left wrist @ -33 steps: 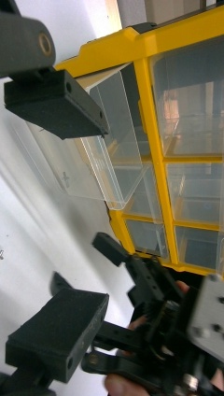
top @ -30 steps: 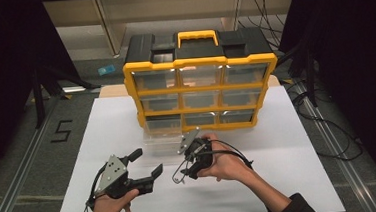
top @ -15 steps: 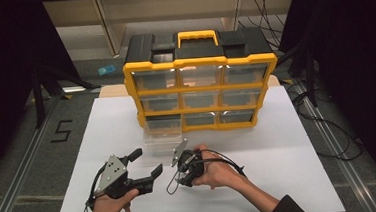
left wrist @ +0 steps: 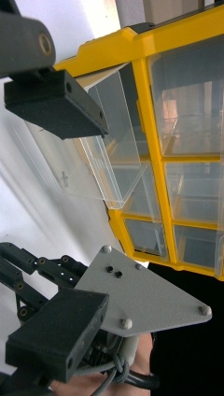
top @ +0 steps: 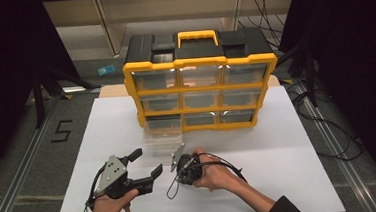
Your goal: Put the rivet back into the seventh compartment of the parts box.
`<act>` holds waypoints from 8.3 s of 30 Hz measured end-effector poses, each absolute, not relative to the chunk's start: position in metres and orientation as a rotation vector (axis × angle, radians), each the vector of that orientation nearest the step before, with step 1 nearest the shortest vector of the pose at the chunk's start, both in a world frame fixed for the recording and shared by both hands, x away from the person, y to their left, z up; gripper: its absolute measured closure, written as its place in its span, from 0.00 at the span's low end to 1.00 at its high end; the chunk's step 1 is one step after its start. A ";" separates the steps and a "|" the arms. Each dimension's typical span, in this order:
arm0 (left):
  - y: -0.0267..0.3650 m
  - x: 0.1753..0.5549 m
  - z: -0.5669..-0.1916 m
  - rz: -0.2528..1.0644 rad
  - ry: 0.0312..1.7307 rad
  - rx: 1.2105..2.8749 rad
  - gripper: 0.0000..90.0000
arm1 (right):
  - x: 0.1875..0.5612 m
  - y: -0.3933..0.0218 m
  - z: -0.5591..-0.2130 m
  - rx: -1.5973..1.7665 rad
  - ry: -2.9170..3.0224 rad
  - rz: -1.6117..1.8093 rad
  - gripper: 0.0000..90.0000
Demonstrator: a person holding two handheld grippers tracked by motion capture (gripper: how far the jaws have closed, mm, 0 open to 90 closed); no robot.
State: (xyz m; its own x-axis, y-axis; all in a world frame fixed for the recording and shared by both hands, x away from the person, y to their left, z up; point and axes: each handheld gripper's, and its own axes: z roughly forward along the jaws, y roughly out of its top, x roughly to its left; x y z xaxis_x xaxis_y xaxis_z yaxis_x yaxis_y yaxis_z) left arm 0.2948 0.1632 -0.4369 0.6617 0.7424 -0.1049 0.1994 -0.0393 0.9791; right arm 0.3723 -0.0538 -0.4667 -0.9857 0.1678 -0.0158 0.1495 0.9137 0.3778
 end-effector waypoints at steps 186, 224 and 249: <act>0.169 0.294 -0.433 0.568 0.827 1.546 0.18 | 0.374 -0.047 -0.443 0.249 2.930 0.737 0.37; 0.171 0.293 -0.433 0.571 0.830 1.539 0.18 | 0.387 -0.035 -0.454 0.246 2.994 0.679 0.96; 0.170 0.293 -0.433 0.569 0.832 1.543 0.18 | 0.396 -0.062 -0.395 0.259 2.810 0.923 0.96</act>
State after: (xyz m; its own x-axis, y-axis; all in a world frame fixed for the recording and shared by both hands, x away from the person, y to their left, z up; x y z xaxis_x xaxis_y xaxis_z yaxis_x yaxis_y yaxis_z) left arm 0.2934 0.1701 -0.4331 0.6205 0.7768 -0.1071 0.1825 -0.0102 0.9832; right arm 0.3961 -0.0619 -0.3948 -0.9701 0.2171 -0.1085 0.1105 0.7930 0.5992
